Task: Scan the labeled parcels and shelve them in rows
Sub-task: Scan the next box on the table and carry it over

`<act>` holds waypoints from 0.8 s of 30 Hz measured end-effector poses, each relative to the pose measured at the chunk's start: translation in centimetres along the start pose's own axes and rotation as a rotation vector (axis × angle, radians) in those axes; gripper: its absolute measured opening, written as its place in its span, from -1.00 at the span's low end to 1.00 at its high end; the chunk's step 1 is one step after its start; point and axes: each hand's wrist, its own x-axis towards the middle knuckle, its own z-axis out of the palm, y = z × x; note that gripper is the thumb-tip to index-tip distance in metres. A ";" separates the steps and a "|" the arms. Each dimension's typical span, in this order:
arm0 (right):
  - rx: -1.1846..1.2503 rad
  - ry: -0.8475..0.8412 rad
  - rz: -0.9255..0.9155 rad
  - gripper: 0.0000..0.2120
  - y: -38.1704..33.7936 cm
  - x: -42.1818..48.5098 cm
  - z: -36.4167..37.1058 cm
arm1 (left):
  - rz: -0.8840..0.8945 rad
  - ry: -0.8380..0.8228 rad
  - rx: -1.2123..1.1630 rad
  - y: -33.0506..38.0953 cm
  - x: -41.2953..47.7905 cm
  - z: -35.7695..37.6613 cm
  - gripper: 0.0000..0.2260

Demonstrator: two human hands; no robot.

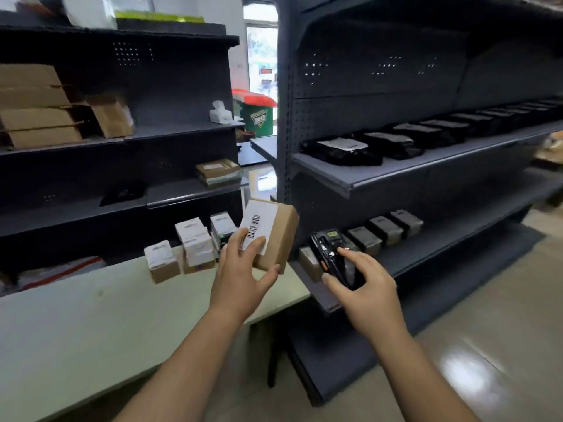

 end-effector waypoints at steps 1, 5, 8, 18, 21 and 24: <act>-0.002 0.024 0.001 -0.55 1.3 -0.5 -2.3 | 0.022 -0.004 -0.013 2.0 -0.5 1.4 -0.50; -0.039 0.093 0.029 -0.54 6.4 -1.7 -11.6 | 0.100 0.015 -0.060 10.4 -1.8 7.1 -0.50; -0.072 0.147 0.052 -0.55 9.5 -1.9 -17.4 | 0.169 -0.023 -0.107 16.3 -2.2 11.5 -0.51; -0.123 0.278 0.201 -0.56 21.3 2.2 -28.3 | 0.351 -0.170 -0.216 28.6 2.9 27.5 -0.51; -0.180 0.330 0.278 -0.56 24.9 4.6 -30.8 | 0.385 -0.235 -0.295 31.9 5.7 33.3 -0.51; -0.221 0.384 0.377 -0.54 28.0 7.0 -34.0 | 0.422 -0.314 -0.334 35.7 8.1 38.6 -0.52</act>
